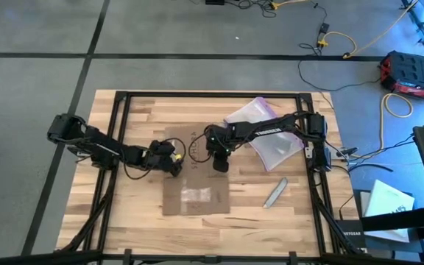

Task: Unpack boxes
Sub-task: Break down the cardboard box using a cutter until it is fully flat

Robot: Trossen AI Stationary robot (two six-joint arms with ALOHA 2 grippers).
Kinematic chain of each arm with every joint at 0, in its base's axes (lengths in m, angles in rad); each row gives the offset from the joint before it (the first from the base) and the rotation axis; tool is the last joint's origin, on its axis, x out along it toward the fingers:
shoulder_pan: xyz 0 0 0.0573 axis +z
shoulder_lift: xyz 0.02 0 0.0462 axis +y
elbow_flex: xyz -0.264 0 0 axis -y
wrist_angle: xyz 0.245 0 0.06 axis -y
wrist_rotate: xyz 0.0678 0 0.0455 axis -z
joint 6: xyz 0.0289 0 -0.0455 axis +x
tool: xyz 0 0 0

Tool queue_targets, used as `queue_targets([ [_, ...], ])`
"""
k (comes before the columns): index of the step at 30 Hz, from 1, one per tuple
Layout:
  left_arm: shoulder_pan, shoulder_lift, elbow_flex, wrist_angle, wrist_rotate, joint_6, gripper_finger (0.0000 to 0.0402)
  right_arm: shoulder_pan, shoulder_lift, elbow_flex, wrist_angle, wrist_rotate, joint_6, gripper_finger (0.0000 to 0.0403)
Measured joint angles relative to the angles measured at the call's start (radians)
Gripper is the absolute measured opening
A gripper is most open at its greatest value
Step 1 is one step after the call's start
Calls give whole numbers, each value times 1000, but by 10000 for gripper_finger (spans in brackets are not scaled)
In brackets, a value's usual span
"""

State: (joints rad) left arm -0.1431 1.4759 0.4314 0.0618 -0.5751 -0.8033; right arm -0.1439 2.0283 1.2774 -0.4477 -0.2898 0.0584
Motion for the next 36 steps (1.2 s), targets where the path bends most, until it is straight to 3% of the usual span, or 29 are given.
queue_targets([
  [12, 50, -14, -2, 0, 11, 21, 351, 1, -10, 0, -3, 1, -17, 0],
  [18, 52, -111, -5, -43, 28, 8, 351, 42, -99, -4, -28, 81, -41, 10],
  [22, 63, -204, -4, -81, 26, 39, 351, 71, -149, -1, -21, 157, -42, 53],
  [27, 54, -340, -4, -43, 23, 86, 351, 99, -207, -1, -43, 203, -29, 146],
  [31, -7, -415, -2, 147, 73, 138, 351, 146, -279, -1, -94, 167, -15, 206],
  [34, -75, -422, -2, 311, 174, 165, 351, 214, -358, 1, -178, 234, -26, 211],
  [36, -132, -409, 0, 406, 180, 176, 351, 265, -396, 1, -246, 293, -29, 210],
])
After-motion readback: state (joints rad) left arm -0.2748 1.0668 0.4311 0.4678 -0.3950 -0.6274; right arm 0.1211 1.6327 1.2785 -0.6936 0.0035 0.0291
